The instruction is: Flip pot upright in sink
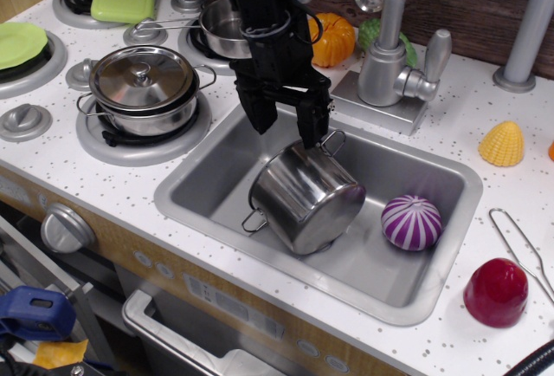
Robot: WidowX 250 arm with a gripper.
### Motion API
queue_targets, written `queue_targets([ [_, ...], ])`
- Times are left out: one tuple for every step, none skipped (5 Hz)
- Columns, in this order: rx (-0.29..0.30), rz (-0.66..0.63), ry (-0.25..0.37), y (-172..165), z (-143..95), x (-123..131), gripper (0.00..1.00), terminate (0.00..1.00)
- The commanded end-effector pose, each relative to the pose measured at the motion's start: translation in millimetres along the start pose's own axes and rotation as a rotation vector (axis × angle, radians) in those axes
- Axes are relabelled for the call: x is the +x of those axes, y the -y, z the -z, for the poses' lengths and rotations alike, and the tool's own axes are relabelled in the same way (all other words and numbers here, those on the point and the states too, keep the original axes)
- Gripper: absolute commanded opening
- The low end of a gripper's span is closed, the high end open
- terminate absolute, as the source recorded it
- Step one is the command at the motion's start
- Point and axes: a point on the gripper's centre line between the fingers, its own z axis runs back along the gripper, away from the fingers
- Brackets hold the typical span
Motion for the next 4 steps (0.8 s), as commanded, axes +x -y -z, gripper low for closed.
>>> queue_targets([
  [-0.174,-0.061,0.034,-10,-3,11,1.00,0.00],
  [-0.237,-0.104,0.039,-8,5,6,1.00,0.00],
  [-0.255,-0.135,0.060,-2,12,1,1.00,0.00],
  [-0.284,-0.180,0.066,7,16,-4,1.00,0.00],
])
